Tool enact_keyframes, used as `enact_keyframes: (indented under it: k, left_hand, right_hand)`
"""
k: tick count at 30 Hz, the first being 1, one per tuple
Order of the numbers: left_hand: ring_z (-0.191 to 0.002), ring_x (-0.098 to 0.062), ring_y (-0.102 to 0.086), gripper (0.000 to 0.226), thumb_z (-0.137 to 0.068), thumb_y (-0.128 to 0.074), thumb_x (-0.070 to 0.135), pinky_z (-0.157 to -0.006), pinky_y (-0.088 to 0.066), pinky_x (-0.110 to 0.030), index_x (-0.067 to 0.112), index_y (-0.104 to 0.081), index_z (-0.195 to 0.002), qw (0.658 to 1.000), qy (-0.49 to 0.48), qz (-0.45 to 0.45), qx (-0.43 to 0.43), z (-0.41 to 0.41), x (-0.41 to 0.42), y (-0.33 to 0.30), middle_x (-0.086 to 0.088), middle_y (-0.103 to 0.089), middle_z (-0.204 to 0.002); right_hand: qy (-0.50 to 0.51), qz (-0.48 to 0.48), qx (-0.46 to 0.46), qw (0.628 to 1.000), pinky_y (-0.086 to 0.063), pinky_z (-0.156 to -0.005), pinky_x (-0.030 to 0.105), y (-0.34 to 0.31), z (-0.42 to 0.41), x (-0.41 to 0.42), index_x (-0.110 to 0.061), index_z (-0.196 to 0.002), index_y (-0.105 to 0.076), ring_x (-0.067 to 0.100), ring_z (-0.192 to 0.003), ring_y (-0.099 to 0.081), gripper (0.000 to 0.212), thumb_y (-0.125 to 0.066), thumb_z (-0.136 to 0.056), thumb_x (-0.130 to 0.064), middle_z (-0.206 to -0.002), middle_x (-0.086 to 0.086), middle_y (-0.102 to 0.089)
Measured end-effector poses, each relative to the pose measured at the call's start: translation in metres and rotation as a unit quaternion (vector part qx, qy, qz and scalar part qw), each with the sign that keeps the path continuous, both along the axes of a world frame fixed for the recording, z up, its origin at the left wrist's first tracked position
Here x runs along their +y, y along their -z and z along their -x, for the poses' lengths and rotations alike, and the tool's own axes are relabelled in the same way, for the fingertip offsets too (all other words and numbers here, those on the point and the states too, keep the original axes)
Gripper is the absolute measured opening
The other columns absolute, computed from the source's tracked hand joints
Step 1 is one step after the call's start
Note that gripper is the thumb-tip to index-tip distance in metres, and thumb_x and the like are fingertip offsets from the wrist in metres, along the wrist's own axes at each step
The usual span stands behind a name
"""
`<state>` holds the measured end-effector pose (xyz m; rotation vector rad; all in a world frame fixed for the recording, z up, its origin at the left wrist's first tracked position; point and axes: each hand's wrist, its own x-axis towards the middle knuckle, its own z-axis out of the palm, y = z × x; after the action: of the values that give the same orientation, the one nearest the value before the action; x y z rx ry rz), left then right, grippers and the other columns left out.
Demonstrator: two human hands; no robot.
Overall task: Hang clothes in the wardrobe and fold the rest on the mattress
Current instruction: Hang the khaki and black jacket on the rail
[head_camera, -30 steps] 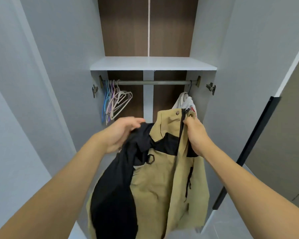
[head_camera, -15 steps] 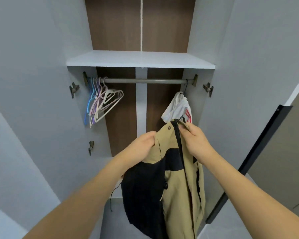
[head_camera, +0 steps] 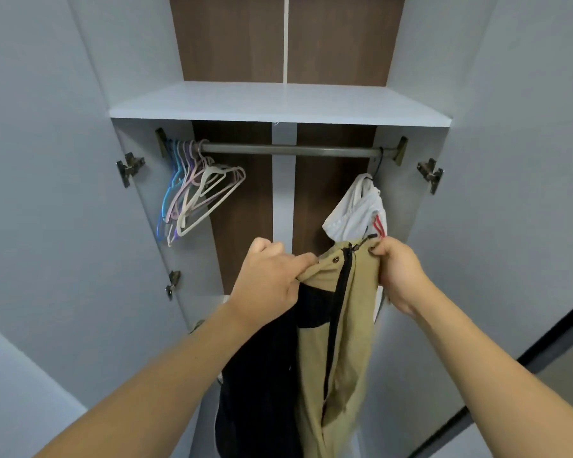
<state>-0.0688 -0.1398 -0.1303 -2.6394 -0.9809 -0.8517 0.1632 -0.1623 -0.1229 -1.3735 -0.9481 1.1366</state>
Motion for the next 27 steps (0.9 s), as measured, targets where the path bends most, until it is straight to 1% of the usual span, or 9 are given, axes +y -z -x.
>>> enact_keyframes:
  k: [2, 4, 6, 9, 12, 17, 20, 24, 27]
  left_hand:
    - [-0.067, -0.017, -0.047, 0.032, -0.079, -0.062, 0.005, -0.073, -0.037, -0.034, 0.024, -0.068, -0.104, 0.999, 0.005, -0.025, 0.026, -0.002, 0.014, 0.007, 0.010, -0.059, -0.063]
    - [-0.066, -0.020, -0.049, 0.032, -0.077, -0.061, 0.003, -0.071, -0.042, -0.037, 0.020, -0.071, -0.102, 0.996, 0.034, -0.074, 0.020, -0.004, 0.030, 0.014, 0.008, -0.062, -0.066]
    - [-0.063, -0.021, -0.048, 0.034, -0.079, -0.052, 0.003, -0.067, -0.044, -0.037, 0.018, -0.074, -0.100, 0.992, 0.064, -0.109, 0.004, -0.002, 0.047, 0.021, 0.007, -0.065, -0.071]
    - [-0.062, -0.022, -0.050, 0.029, -0.079, -0.058, 0.001, -0.068, -0.041, -0.036, 0.017, -0.075, -0.096, 0.988, 0.072, -0.135, -0.001, 0.006, 0.081, 0.030, 0.005, -0.064, -0.068]
    - [-0.062, -0.022, -0.051, 0.026, -0.079, -0.059, 0.002, -0.072, -0.036, -0.034, 0.016, -0.075, -0.093, 0.987, 0.083, -0.139, 0.008, 0.015, 0.115, 0.042, 0.004, -0.064, -0.068]
    - [-0.069, -0.021, -0.053, 0.021, -0.079, -0.065, 0.010, -0.079, -0.035, -0.034, 0.018, -0.076, -0.095, 0.983, 0.103, -0.145, 0.037, 0.017, 0.141, 0.062, 0.005, -0.068, -0.071]
    - [-0.069, -0.019, -0.052, 0.019, -0.081, -0.064, 0.014, -0.076, -0.035, -0.034, 0.019, -0.077, -0.094, 0.985, 0.103, -0.129, 0.054, 0.020, 0.143, 0.071, 0.006, -0.065, -0.066]
    - [-0.065, -0.015, -0.052, 0.027, -0.088, -0.050, 0.024, -0.073, -0.032, -0.030, 0.025, -0.076, -0.097, 0.988, 0.086, -0.027, 0.128, 0.030, 0.137, 0.070, 0.010, -0.062, -0.063]
    - [-0.063, -0.011, -0.049, 0.028, -0.092, -0.046, 0.040, -0.073, -0.035, -0.028, 0.026, -0.065, -0.079, 0.977, 0.078, 0.122, 0.158, 0.039, 0.145, 0.062, 0.010, -0.056, -0.062]
  right_hand:
    - [-0.101, 0.109, 0.049, 0.988, -0.056, -0.072, 0.036, -0.001, -0.015, 0.021, 0.000, -0.102, -0.061, 0.029, -0.087, -0.067, 0.053, -0.039, -0.087, -0.046, -0.101, 0.016, -0.069]
    - [-0.188, 0.239, -0.021, 0.952, -0.059, -0.064, 0.035, 0.003, -0.018, 0.043, -0.005, -0.113, -0.064, 0.026, -0.080, -0.073, 0.065, -0.047, -0.089, -0.064, -0.097, 0.013, -0.075]
    - [-0.268, 0.323, -0.113, 0.901, -0.058, -0.077, 0.041, 0.011, -0.013, 0.063, -0.013, -0.121, -0.065, 0.028, -0.090, -0.072, 0.072, -0.059, -0.080, -0.072, -0.106, 0.010, -0.074]
    - [-0.305, 0.364, -0.144, 0.868, -0.057, -0.068, 0.033, 0.020, -0.011, 0.094, -0.012, -0.104, -0.074, 0.023, -0.078, -0.071, 0.046, -0.064, -0.086, -0.053, -0.098, 0.011, -0.074]
    - [-0.239, 0.372, -0.158, 0.883, -0.062, -0.065, 0.033, 0.026, -0.012, 0.115, -0.003, -0.089, -0.072, 0.021, -0.065, -0.072, 0.029, -0.052, -0.097, -0.022, -0.077, 0.012, -0.073]
    - [-0.035, 0.367, -0.148, 0.917, -0.047, -0.036, 0.021, 0.049, 0.004, 0.137, 0.000, -0.078, -0.052, 0.013, -0.036, -0.056, 0.026, -0.038, -0.100, -0.002, -0.047, 0.007, -0.056]
    - [0.099, 0.329, 0.019, 0.939, -0.054, -0.054, 0.033, 0.062, 0.012, 0.159, 0.003, -0.101, -0.058, 0.025, -0.066, -0.058, 0.029, -0.029, -0.099, 0.003, -0.079, 0.014, -0.058]
    - [0.157, 0.249, 0.172, 0.940, -0.052, -0.092, 0.047, 0.054, 0.039, 0.186, -0.001, -0.125, -0.061, 0.035, -0.105, -0.064, 0.044, -0.027, -0.105, -0.020, -0.119, 0.019, -0.066]
    - [0.138, 0.213, 0.200, 0.946, -0.057, -0.071, 0.043, 0.041, 0.051, 0.200, -0.005, -0.095, -0.065, 0.035, -0.085, -0.067, 0.036, -0.032, -0.094, -0.020, -0.084, 0.018, -0.073]
